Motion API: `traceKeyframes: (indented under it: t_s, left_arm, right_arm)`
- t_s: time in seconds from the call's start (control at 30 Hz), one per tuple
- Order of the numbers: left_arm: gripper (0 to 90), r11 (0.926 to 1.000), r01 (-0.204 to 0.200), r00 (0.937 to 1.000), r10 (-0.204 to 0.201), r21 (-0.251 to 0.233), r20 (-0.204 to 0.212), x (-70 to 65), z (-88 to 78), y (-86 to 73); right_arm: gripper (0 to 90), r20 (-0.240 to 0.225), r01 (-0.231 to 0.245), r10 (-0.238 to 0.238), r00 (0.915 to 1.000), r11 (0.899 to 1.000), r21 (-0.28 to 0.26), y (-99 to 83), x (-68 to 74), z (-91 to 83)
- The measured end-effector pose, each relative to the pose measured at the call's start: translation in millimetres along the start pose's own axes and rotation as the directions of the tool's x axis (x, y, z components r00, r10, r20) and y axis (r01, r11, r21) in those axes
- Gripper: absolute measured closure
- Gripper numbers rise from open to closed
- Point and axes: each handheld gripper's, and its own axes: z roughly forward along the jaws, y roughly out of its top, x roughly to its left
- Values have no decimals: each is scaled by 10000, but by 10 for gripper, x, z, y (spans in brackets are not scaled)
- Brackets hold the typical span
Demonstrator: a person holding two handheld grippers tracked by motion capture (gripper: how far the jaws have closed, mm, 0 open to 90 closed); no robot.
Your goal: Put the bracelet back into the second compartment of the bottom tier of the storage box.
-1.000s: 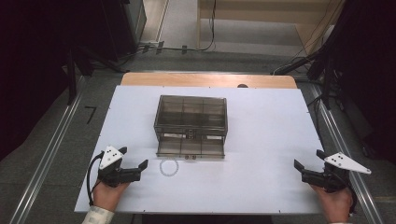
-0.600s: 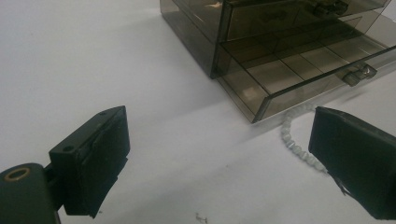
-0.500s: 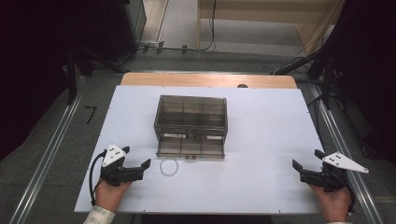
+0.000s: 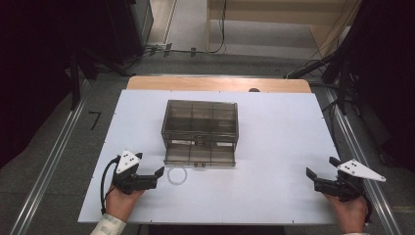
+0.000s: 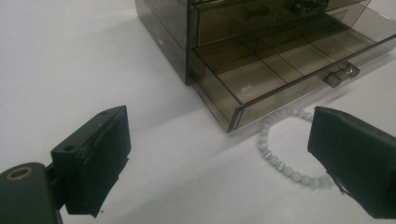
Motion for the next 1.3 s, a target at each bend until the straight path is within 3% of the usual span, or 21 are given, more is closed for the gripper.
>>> traceKeyframes:
  t_s: [0.47,1.07,1.3]
  left_arm:
    - [124,9997,-193,9998,191,136,104,-55,34,10]
    - [239,9978,-610,9948,586,258,838,-187,82,29]
    - [293,9950,-893,9884,830,446,1276,-248,111,27]
  right_arm:
    - [48,-27,8,-8,10000,10000,36,2,5,6]
    - [49,-45,34,-34,10000,10000,15,-1,-3,0]
    - [49,-40,52,-52,10000,10000,60,0,6,7]
